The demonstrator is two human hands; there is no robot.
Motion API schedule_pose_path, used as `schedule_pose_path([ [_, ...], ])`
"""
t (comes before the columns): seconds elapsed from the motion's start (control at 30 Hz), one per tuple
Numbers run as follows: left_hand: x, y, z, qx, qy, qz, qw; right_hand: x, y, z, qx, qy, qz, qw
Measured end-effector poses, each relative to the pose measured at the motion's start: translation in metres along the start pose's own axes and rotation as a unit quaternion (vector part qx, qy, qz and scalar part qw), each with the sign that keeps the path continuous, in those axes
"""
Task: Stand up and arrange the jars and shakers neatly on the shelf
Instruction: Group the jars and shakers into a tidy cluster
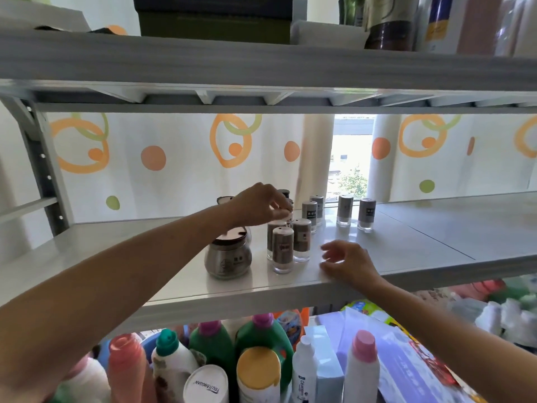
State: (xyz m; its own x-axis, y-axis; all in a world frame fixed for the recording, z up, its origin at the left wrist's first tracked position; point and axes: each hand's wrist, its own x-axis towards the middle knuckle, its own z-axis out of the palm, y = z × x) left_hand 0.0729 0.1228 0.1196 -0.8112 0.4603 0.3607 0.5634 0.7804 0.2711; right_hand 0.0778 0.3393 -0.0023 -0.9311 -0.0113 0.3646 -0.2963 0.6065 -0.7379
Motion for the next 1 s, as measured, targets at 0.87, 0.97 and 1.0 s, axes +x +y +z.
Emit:
schedule_pose_path([
  [0.87, 0.162, -0.018, 0.054, 0.103, -0.178, -0.095, 0.974, 0.152, 0.044, 0.020, 0.057, -0.043, 0.003, 0.997],
  [0.97, 0.158, -0.016, 0.054, 0.104, -0.184, -0.092, 0.973, 0.154, 0.048, 0.022, 0.041, -0.044, 0.005, 0.998],
  [1.0, 0.156, -0.014, 0.053, 0.106, -0.184, -0.092, 0.973, 0.154, 0.048, 0.022, 0.035, -0.047, 0.005, 0.998],
])
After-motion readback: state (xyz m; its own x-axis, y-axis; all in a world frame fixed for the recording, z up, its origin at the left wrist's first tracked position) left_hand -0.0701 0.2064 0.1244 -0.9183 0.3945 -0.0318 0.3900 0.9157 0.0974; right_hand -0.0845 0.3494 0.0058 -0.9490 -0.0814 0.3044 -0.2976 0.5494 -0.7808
